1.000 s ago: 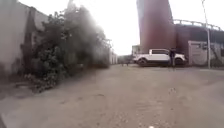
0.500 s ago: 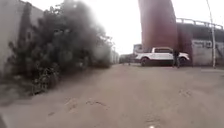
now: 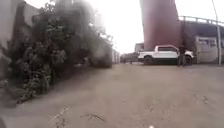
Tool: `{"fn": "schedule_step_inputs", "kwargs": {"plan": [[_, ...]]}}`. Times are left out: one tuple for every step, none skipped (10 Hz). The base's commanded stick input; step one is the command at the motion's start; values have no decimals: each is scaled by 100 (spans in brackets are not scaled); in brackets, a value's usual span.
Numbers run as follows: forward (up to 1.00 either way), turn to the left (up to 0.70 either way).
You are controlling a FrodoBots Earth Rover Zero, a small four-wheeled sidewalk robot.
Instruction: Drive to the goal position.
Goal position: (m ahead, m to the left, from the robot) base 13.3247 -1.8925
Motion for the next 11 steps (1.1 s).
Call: {"fn": "schedule_step_inputs", "kwargs": {"plan": [[50, 1], [50, 1], [50, 1], [50, 1], [50, 1], [50, 1], [50, 1], [50, 1], [50, 1], [50, 1], [50, 1]]}}
